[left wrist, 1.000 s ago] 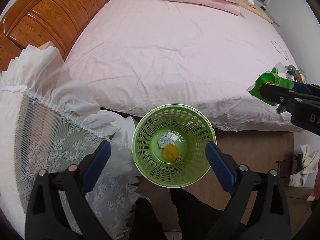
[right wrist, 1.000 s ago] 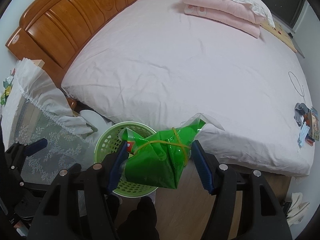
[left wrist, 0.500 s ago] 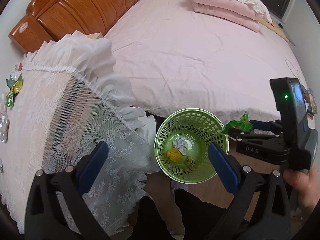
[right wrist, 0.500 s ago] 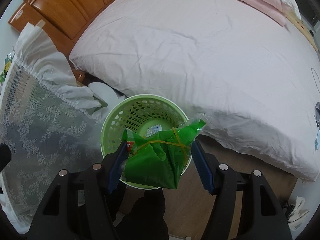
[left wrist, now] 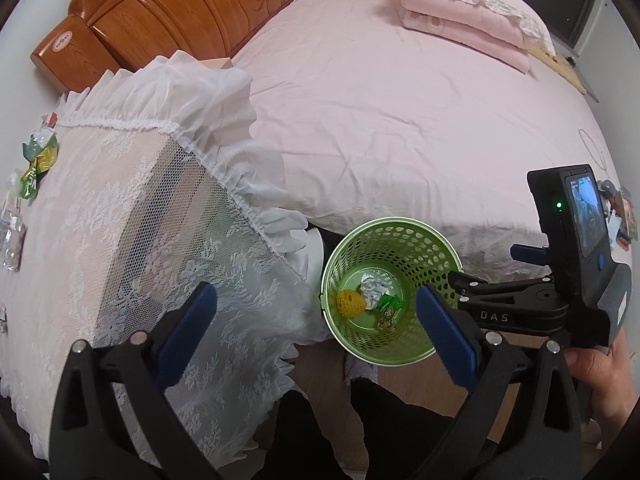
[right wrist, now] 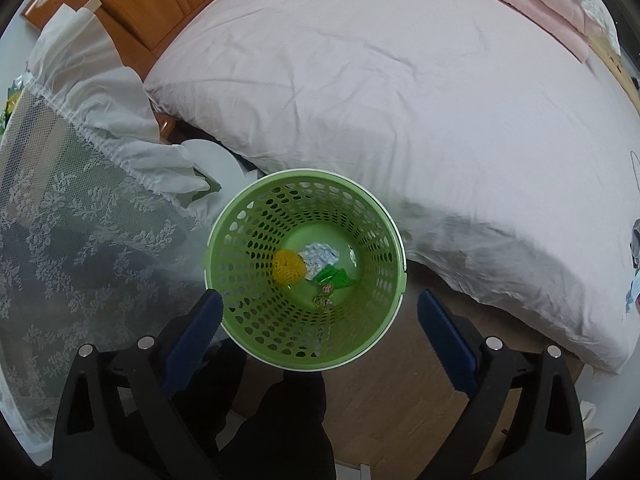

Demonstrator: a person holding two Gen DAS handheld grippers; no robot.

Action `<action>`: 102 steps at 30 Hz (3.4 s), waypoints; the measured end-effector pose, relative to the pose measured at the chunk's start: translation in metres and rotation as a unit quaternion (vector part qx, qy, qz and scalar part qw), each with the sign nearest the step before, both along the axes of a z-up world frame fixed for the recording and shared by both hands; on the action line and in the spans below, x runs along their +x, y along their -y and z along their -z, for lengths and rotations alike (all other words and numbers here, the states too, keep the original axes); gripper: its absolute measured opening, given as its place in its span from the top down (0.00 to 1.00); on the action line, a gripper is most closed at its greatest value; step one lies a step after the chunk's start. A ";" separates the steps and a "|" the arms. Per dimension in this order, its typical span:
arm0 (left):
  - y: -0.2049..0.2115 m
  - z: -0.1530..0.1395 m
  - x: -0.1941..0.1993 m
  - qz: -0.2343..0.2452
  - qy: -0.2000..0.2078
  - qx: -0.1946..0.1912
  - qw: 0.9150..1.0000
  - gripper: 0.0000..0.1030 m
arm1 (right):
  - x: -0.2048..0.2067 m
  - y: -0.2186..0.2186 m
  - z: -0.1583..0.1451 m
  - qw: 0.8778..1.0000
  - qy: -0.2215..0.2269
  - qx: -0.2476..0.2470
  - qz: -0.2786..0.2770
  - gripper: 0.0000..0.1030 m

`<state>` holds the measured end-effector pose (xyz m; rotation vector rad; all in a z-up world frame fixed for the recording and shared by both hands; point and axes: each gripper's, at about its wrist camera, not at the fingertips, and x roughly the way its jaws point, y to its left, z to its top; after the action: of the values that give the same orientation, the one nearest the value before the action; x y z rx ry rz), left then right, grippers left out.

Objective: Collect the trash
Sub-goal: 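Move both tools back over the bed toward the remaining trash, then grasp the crumpled newspaper ball with the left tool while the right tool grasps the foil blister pack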

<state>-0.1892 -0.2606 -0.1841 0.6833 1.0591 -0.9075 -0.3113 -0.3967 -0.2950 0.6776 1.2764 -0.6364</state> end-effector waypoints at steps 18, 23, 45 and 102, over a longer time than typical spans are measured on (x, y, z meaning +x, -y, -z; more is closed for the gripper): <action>-0.038 -0.037 0.037 -0.078 0.014 -0.041 0.996 0.08 | 0.041 -0.029 -0.084 0.995 0.050 -0.063 -0.052 0.05; -0.081 -0.072 0.067 -0.144 0.047 -0.068 0.986 0.08 | 0.080 -0.052 -0.147 0.983 0.102 -0.116 -0.101 0.02; -0.312 -0.114 0.202 -0.414 0.092 -0.096 0.900 0.08 | 0.242 -0.221 -0.272 0.913 0.263 -0.125 -0.285 0.02; -0.414 -0.004 0.432 -0.475 0.062 -0.060 0.876 0.56 | 0.528 -0.338 -0.104 0.985 0.083 -0.042 -0.145 0.02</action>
<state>0.2426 0.1538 -0.1802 0.0530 1.0394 -0.0607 0.2169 -0.0587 -0.1912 0.4539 1.1589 -0.3842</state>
